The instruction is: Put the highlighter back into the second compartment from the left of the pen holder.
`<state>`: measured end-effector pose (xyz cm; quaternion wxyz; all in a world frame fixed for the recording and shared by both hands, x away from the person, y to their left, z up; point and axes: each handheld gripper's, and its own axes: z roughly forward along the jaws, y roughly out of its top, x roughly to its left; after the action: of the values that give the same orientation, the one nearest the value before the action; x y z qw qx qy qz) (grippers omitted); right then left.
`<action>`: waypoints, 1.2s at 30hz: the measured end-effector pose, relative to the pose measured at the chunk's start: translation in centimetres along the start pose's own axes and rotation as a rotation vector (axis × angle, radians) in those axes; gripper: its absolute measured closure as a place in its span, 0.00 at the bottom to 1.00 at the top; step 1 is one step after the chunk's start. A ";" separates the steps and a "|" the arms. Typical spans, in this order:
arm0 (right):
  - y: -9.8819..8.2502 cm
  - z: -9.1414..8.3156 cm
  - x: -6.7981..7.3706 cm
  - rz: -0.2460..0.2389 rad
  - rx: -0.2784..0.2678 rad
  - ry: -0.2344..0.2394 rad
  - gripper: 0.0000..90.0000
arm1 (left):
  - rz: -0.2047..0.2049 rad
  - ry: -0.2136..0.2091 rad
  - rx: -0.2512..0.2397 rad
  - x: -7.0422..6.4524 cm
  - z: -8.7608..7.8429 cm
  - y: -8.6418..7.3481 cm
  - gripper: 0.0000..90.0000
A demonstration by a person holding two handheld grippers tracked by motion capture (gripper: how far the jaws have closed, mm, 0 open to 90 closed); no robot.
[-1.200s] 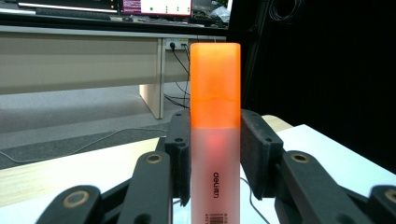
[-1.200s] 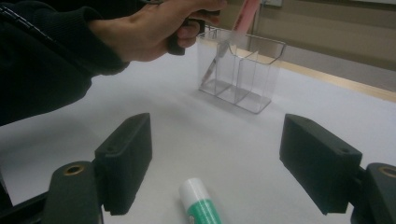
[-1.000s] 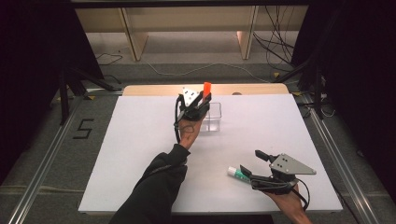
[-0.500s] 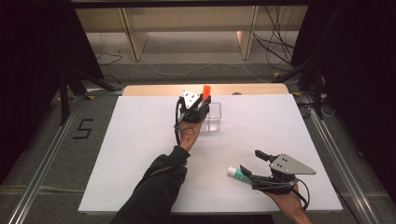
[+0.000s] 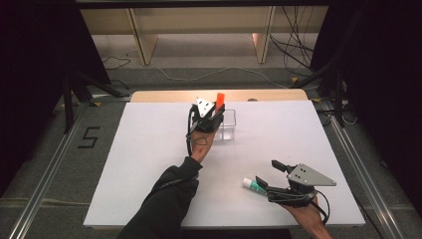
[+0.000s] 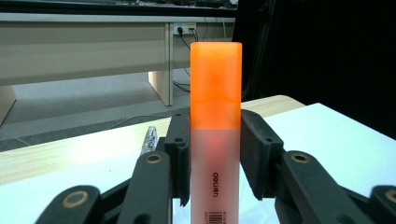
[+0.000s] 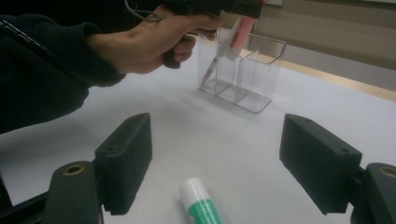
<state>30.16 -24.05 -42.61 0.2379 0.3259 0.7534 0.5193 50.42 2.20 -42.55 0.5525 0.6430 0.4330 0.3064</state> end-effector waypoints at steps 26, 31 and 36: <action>0.0 0.0 -0.2 0.005 0.000 -0.005 0.29 | 0.002 -0.104 0.091 1.2 -6.0 3.7 0.31; 0.0 0.0 -0.1 0.009 0.002 -0.003 0.29 | -0.003 -0.117 0.109 1.8 -7.2 3.6 0.30; 0.1 0.0 -0.2 0.003 0.005 0.000 0.29 | -0.006 -0.130 0.123 2.5 -8.5 3.3 0.28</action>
<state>30.30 -24.20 -42.56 0.2365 0.3277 0.7542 0.5176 44.84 8.19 -37.83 0.5399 0.6930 0.4159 0.2352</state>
